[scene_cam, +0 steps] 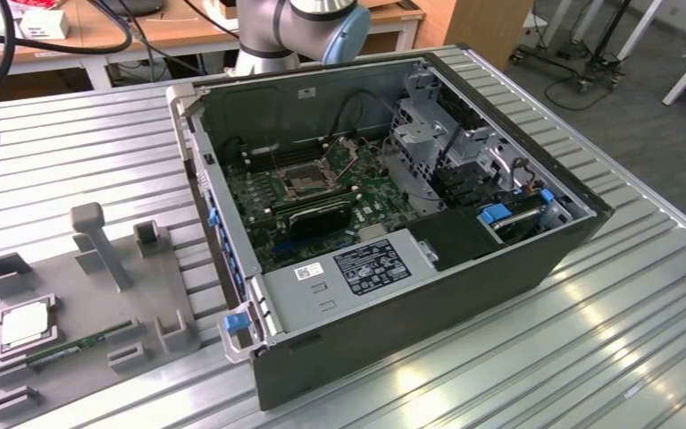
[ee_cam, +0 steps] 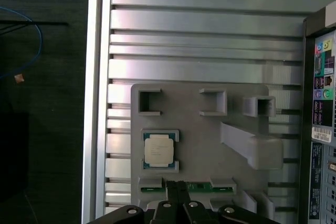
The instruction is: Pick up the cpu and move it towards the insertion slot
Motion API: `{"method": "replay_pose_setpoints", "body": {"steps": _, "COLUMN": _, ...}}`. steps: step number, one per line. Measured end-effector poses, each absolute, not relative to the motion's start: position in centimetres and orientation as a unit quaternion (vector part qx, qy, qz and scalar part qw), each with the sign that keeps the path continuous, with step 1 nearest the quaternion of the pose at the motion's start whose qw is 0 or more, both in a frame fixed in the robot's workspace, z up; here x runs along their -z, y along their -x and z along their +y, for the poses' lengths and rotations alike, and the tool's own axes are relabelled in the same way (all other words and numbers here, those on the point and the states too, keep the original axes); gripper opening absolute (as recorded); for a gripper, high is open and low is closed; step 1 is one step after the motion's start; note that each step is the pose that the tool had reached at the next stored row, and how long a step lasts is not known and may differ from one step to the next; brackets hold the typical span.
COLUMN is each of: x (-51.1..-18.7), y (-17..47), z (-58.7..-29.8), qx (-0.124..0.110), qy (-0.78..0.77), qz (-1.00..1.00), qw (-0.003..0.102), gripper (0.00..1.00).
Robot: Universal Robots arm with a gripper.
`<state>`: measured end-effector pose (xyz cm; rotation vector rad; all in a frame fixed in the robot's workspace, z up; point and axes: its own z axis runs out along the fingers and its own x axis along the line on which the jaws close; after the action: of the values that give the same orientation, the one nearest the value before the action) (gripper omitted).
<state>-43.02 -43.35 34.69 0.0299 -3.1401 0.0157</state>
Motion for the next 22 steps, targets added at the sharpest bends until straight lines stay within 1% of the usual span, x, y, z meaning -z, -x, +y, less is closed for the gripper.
{"method": "replay_pose_setpoints", "body": {"steps": 22, "x": -33.6, "y": 43.0, "z": -43.4, "qx": -0.005, "qy": -0.010, "qz": -1.000, "qw": 0.001, "gripper": 0.11}}
